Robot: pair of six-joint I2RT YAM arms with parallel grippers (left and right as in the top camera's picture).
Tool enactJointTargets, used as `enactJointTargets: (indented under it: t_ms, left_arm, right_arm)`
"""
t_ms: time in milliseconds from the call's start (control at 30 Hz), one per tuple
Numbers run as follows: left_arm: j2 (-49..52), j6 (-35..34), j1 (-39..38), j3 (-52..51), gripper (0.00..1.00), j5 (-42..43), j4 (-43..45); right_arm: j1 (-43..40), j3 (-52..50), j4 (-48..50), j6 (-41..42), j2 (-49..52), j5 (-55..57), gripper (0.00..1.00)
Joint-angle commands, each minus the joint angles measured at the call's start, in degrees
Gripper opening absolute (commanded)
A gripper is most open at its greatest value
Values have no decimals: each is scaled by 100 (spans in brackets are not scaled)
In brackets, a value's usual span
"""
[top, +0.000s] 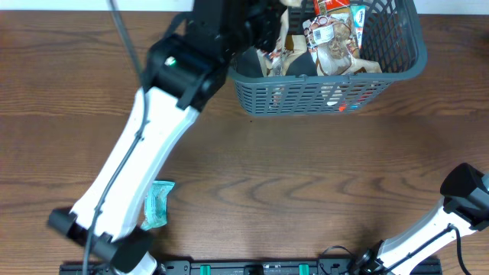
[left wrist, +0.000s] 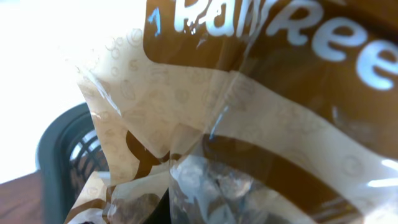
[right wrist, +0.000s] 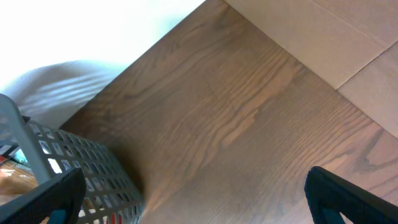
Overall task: Pack container
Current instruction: 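Carry the PanRee bag with the left gripper into the basket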
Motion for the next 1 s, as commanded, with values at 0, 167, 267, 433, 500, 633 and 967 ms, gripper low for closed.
enactJointTargets:
  t_ms: [0, 167, 267, 433, 500, 633, 967]
  left_arm:
    - [481, -168, -7, 74, 6, -66, 380]
    - [986, -343, -7, 74, 6, -66, 695]
    - [1182, -350, -7, 74, 6, -66, 697]
    - [1421, -354, -7, 72, 6, -66, 697]
    - [1484, -356, -7, 72, 6, -66, 688]
    - [1587, -354, -7, 72, 6, -66, 553]
    - [1926, -352, 0, 50, 6, -68, 195]
  right_arm:
    - [-15, 42, -9, 42, -87, -24, 99]
    - [-13, 42, -9, 42, -85, -24, 99]
    - [-15, 42, -9, 42, -87, -24, 99]
    - [-15, 42, -9, 42, -87, -24, 99]
    - [-13, 42, -9, 42, -87, -24, 99]
    - [-15, 42, -9, 42, -85, -24, 99]
    - [-15, 42, -9, 42, -87, -24, 99]
